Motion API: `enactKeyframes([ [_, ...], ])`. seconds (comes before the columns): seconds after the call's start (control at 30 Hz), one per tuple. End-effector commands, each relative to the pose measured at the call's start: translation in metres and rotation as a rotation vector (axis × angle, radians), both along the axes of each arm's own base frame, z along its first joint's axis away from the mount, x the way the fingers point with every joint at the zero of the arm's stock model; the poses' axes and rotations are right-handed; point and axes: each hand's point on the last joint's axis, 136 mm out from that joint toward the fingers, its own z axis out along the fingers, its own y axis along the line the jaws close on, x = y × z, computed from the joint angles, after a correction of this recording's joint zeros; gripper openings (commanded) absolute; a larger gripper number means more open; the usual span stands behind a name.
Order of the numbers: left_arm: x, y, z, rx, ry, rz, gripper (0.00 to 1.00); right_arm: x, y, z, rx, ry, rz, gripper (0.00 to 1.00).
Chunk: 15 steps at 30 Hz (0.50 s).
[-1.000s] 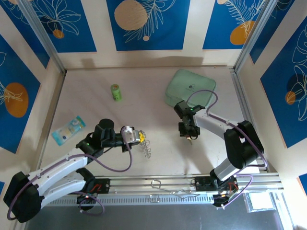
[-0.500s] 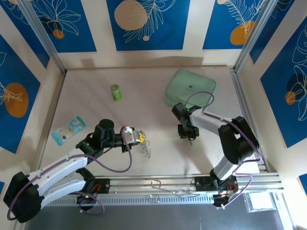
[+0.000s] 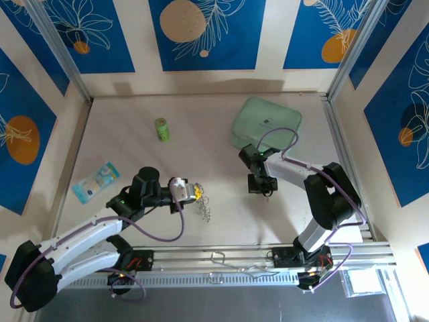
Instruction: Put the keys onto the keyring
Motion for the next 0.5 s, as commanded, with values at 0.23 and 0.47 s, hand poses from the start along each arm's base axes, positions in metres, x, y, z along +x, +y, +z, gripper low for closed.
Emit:
enactKeyframes([
  [0.23, -0.007, -0.002, 0.006, -0.017, -0.032, -0.040, 0.00, -0.004, 0.046, 0.031, 0.122, -0.048, 0.228, 0.00],
  [0.47, -0.007, 0.000, 0.003, -0.004, -0.038, -0.033, 0.00, -0.027, 0.083, 0.031, 0.273, -0.023, 0.422, 0.00],
])
